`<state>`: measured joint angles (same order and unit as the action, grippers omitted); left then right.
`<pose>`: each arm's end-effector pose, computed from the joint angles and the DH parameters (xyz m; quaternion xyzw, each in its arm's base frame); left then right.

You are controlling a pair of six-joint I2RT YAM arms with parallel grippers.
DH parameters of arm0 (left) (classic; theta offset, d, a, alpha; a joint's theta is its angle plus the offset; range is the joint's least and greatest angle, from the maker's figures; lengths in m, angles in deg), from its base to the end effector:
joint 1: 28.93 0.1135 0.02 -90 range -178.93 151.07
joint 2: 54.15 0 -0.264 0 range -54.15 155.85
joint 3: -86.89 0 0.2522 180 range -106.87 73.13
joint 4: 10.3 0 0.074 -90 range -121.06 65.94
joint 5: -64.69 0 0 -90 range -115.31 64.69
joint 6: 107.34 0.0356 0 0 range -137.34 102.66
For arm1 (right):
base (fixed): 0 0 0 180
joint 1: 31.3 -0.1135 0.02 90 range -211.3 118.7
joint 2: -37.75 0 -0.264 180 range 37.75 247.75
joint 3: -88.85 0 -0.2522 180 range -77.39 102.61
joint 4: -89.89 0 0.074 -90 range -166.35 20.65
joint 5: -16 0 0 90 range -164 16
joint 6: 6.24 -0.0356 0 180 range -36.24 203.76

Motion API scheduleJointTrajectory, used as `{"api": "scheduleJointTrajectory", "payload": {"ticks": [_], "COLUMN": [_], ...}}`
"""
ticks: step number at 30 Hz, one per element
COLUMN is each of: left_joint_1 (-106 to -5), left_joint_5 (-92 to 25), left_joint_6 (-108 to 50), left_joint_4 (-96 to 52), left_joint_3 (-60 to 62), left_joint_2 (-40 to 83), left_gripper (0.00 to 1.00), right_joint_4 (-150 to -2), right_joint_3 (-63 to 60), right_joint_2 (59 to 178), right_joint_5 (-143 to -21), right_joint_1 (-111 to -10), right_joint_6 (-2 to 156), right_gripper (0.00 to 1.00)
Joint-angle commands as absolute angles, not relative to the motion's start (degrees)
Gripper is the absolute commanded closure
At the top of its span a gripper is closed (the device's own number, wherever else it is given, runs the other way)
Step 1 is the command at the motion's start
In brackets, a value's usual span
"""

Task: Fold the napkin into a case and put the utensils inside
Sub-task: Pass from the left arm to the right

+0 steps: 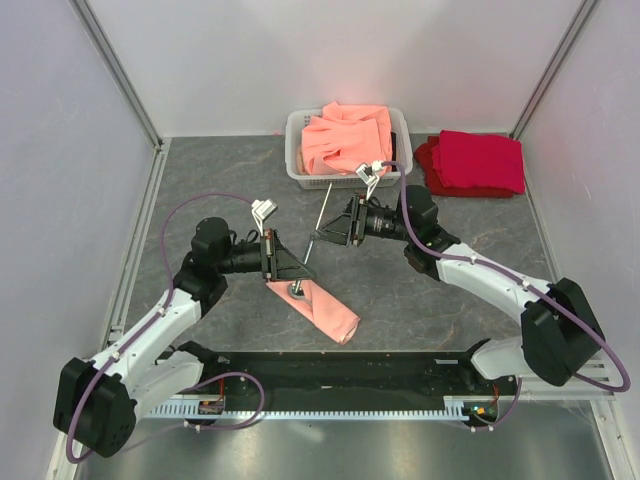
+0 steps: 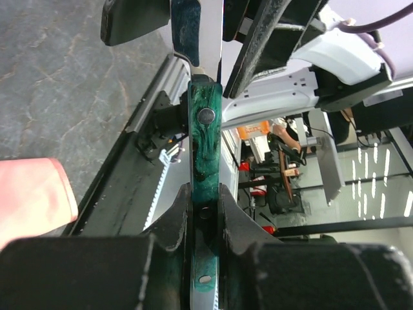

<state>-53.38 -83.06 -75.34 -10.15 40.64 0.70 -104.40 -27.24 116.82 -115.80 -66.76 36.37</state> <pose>0.1781 -0.1141 0.2780 0.1106 0.7259 -0.6519 0.1891 0.2419 0.2014 0.3052 -0.1798 0.6880 0.6243 0.3234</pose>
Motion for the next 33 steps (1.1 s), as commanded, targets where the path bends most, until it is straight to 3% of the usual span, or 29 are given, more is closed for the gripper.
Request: {"api": "scheduleJointTrajectory", "payload": {"ticks": [1, 17, 19, 20, 22, 23, 24, 26, 27, 30, 33], "left_joint_1": [-53.1, -53.1, -53.1, -53.1, -53.1, -53.1, -53.0, -52.1, -51.4, -47.4, -44.1], "left_joint_5": [-87.1, -88.1, -88.3, -88.4, -88.5, -88.2, -86.7, -84.1, -82.5, -62.8, -54.4], "left_joint_6": [-81.9, -83.7, -83.6, -83.4, -82.2, -81.4, -79.2, -75.4, -70.5, -60.5, -58.8], "left_joint_4": [-1.0, 2.7, 3.0, 3.0, 1.8, -1.2, -3.0, -9.9, -18.9, -40.0, -42.8], "left_joint_3": [41.8, 43.2, 43.2, 43.3, 43.1, 42.5, 42.3, 40.4, 39.5, 34.9, 34.9], "left_joint_2": [-0.3, 0.3, 0.4, 0.6, 0.8, 0.4, 0.1, -1.2, -2.7, -7.9, -11.8], "left_gripper": [0.98, 0.98, 0.98, 0.98, 0.97, 0.79, 0.70, 0.36, 0.28, 0.27, 0.24], "right_joint_4": [-113.4, -121.6, -122.5, -123.8, -124.0, -123.6, -122.9, -116.7, -114.2, -98.5, -89.7], "right_joint_3": [-28.0, -28.4, -28.2, -28.2, -27.4, -27.1, -26.3, -25.1, -23.4, -18.3, -14.8], "right_joint_2": [114.4, 115.8, 116.1, 116.2, 116.8, 116.9, 117.4, 117.6, 117.6, 118.3, 119.9], "right_joint_5": [-116.7, -116.3, -116.5, -116.7, -117.0, -117.0, -116.9, -115.9, -115.1, -110.6, -108.3], "right_joint_1": [-66.7, -66.5, -66.5, -66.5, -66.5, -66.5, -66.5, -66.5, -66.5, -66.6, -66.7], "right_joint_6": [34.2, 28.8, 28.1, 27.3, 27.1, 27.2, 27.4, 29.4, 32.8, 42.4, 47.4], "right_gripper": [0.44, 0.66, 0.80, 0.96, 1.00, 1.00, 1.00, 1.00, 1.00, 1.00, 1.00]}}
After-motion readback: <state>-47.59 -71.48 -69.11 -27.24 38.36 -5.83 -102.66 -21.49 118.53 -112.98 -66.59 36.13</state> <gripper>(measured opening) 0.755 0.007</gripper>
